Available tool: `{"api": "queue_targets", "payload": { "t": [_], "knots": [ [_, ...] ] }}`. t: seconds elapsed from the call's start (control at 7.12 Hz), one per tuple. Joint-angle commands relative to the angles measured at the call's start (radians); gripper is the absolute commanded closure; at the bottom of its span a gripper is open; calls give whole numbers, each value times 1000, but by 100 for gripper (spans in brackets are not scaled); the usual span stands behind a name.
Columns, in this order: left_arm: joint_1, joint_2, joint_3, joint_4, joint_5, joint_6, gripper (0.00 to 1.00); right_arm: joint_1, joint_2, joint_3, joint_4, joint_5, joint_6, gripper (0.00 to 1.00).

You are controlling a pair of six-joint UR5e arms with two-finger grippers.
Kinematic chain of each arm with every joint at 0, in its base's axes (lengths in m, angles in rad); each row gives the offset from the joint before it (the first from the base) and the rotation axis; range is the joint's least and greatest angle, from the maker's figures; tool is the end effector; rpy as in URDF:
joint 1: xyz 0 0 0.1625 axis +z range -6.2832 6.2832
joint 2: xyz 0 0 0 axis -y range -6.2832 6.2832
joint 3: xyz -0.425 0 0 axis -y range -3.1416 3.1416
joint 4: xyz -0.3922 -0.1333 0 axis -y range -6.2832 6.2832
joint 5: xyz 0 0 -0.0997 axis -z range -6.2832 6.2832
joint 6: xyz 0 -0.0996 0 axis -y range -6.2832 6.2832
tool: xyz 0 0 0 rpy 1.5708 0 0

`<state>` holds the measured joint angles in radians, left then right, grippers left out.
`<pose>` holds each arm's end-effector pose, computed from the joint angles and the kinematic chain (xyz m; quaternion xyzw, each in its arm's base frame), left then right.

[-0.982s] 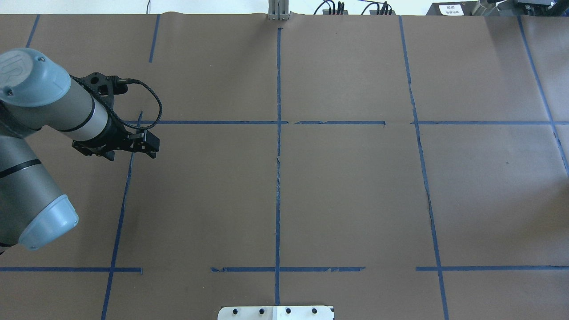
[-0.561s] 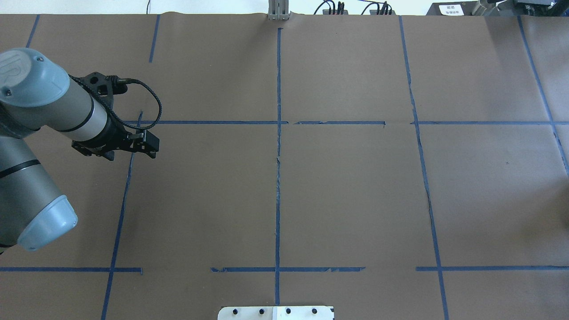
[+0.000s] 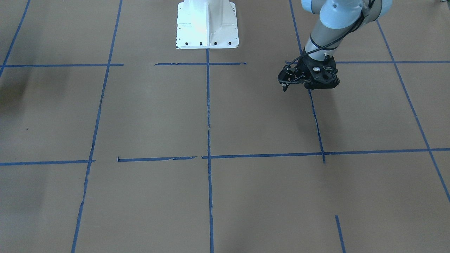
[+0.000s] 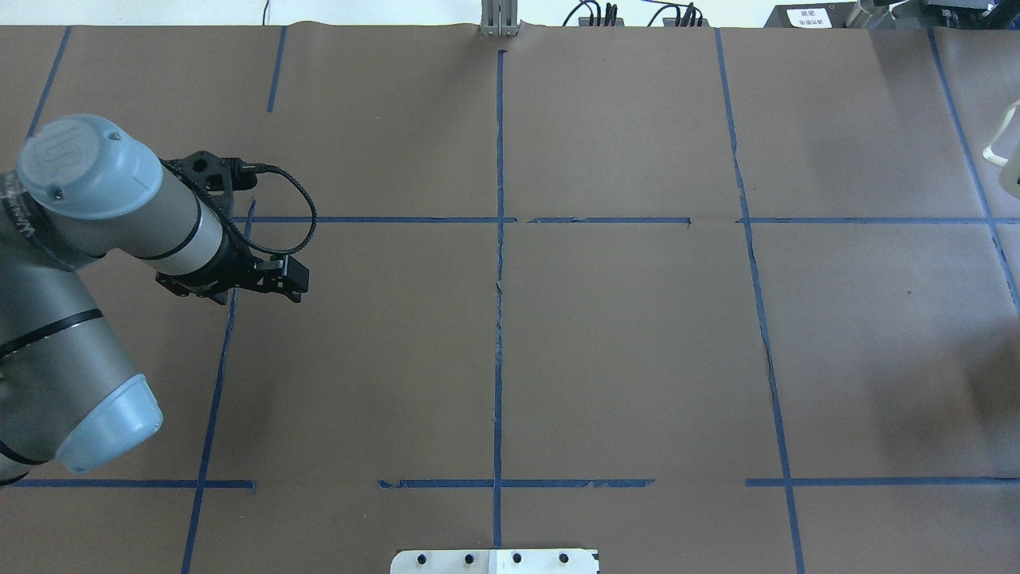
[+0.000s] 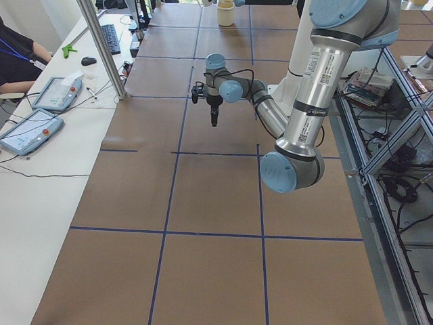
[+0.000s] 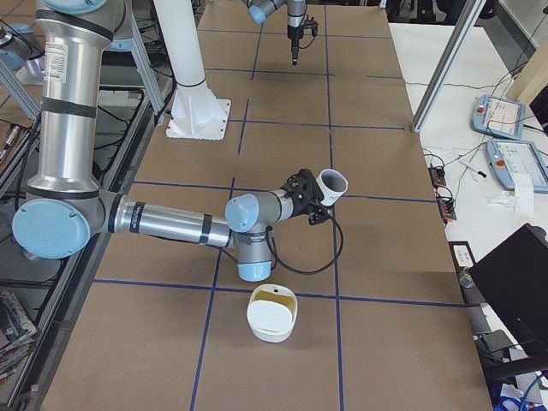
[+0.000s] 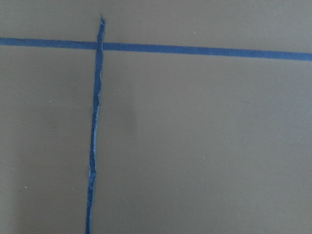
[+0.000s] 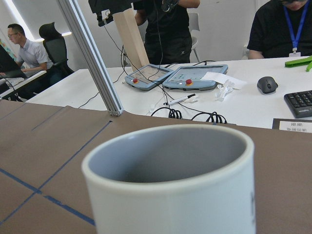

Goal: Left arm hands cup to right arm to dump lemon

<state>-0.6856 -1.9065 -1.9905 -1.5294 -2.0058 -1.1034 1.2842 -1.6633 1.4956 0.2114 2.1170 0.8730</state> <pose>0.3757 -0.4253 0.2979 0.0165 0.3963 -0.0247 0.9176 -0.0428 -0.4337 0.5478 0.4798 -0.5371 0.0059 0.6938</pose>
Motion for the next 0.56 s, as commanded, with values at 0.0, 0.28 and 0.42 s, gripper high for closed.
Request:
{"api": "queue_targets", "payload": {
  "t": [0.0, 0.28, 0.42],
  "knots": [
    [26, -57, 13, -11, 18, -27, 0, -180, 127, 1, -133, -181, -90, 75],
    [32, -149, 45, 6, 10, -88, 0, -435, 238, 6, -257, -518, -94, 75],
    [31, -151, 50, 8, 10, -210, 0, -541, 276, 9, -300, -669, -123, 75]
  ]
}}
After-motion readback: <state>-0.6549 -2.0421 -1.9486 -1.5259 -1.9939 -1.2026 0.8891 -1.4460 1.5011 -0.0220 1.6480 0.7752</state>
